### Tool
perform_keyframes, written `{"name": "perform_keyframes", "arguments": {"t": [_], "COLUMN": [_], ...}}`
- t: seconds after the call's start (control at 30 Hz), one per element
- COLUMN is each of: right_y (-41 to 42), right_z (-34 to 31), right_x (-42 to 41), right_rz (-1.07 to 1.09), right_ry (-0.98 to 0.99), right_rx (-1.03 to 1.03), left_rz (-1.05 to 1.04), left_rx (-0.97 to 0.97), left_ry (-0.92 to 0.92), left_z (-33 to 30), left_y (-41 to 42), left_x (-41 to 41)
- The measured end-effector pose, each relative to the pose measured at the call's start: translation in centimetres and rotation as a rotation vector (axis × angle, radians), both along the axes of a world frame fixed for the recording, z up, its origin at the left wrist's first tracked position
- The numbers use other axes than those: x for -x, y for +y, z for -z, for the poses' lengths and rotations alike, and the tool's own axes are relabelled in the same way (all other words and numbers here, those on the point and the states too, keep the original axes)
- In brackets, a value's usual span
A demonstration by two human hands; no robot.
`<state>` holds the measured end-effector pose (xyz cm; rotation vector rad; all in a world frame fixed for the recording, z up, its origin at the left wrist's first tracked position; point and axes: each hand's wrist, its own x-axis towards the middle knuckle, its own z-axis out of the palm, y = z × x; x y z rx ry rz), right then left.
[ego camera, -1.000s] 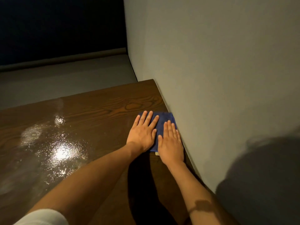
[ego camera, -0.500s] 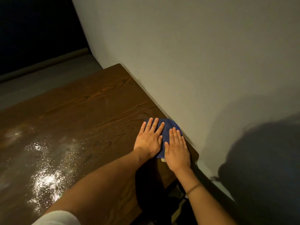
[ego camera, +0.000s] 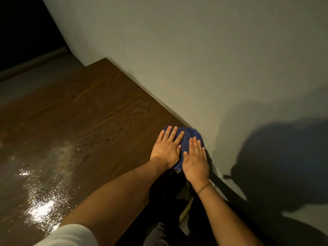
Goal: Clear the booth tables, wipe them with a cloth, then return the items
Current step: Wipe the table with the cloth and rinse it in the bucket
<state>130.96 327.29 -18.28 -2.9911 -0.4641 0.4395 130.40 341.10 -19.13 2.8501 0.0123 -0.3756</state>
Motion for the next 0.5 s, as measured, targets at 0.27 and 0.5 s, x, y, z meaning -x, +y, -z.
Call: {"name": "perform_keyframes", "arguments": {"t": [0.27,0.5], "right_y": [1.4,7.2], "right_z": [0.0,-0.6], "right_x": [3.2,4.7], "right_rz": [0.018,-0.226], "right_ry": [0.092,0.020], "right_rx": [-0.152,-0.136], "left_rz": [-0.033,-0.253], "left_rx": [0.017,-0.018], "left_ry": [0.009,0.009], "left_z": [-0.3,-0.4], "left_y": [1.3,5.8], "left_x": [4.8,9.3]}}
